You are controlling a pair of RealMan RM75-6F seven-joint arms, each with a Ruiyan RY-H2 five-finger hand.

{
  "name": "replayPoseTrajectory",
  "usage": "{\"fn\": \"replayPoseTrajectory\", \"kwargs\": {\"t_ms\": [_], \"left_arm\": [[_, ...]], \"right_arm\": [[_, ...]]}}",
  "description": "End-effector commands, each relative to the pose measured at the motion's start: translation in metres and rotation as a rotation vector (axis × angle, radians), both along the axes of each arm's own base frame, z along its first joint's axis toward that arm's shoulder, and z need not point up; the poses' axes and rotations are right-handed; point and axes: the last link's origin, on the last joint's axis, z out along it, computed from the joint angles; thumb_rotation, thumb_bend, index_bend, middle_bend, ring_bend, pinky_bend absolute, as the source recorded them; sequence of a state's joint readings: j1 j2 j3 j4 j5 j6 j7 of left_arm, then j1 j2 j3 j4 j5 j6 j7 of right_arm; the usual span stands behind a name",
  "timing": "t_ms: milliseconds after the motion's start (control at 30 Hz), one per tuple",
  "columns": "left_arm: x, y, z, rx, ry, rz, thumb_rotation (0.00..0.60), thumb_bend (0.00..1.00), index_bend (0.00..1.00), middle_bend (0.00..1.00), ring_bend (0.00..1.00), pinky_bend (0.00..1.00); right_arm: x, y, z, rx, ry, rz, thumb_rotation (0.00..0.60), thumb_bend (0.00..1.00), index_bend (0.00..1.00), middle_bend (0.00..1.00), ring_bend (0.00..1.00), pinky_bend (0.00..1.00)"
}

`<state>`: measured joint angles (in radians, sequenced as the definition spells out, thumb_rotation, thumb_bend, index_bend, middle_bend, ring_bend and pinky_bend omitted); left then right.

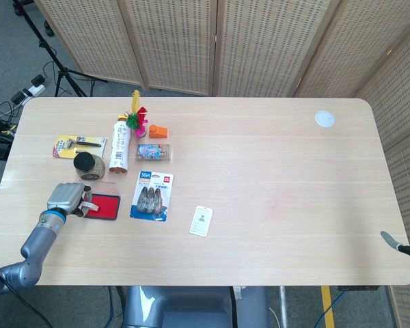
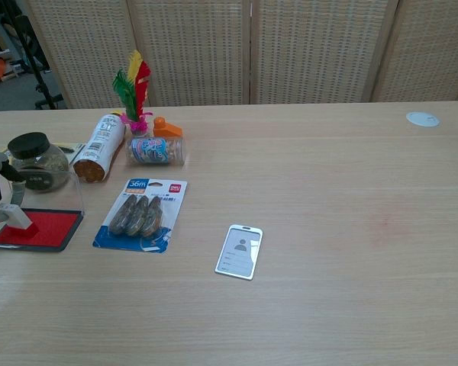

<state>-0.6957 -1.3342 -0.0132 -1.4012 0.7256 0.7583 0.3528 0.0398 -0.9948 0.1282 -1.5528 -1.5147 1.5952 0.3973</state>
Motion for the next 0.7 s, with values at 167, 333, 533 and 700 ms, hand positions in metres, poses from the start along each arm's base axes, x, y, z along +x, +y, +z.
{"fn": "replayPoseTrajectory", "kwargs": {"t_ms": [167, 333, 533, 700], "left_arm": [[-0.0008, -0.0002, -0.0023, -0.004, 0.003, 0.000, 0.600, 0.42, 0.61, 1.00, 0.99, 0.90], [-0.0005, -0.0002, -0.0045, -0.010, -0.001, 0.003, 0.600, 0.42, 0.61, 1.00, 0.99, 0.90], [0.0010, 0.0004, -0.0027, -0.005, -0.005, -0.002, 0.600, 0.42, 0.61, 1.00, 0.99, 0.90], [0.0028, 0.0005, 0.0034, 0.008, -0.011, -0.007, 0.600, 0.42, 0.61, 1.00, 0.99, 0.90]], "right_arm": [[0.0001, 0.0001, -0.0001, 0.001, -0.001, 0.001, 0.600, 0.00, 0.00, 0.00, 0.00, 0.00], [0.0001, -0.0001, -0.0004, 0.001, 0.000, 0.000, 0.600, 0.00, 0.00, 0.00, 0.00, 0.00], [0.0002, 0.0001, -0.0002, 0.000, 0.000, 0.001, 0.600, 0.00, 0.00, 0.00, 0.00, 0.00], [0.0003, 0.0003, -0.0004, 0.001, 0.001, 0.001, 0.600, 0.00, 0.00, 0.00, 0.00, 0.00]]}}
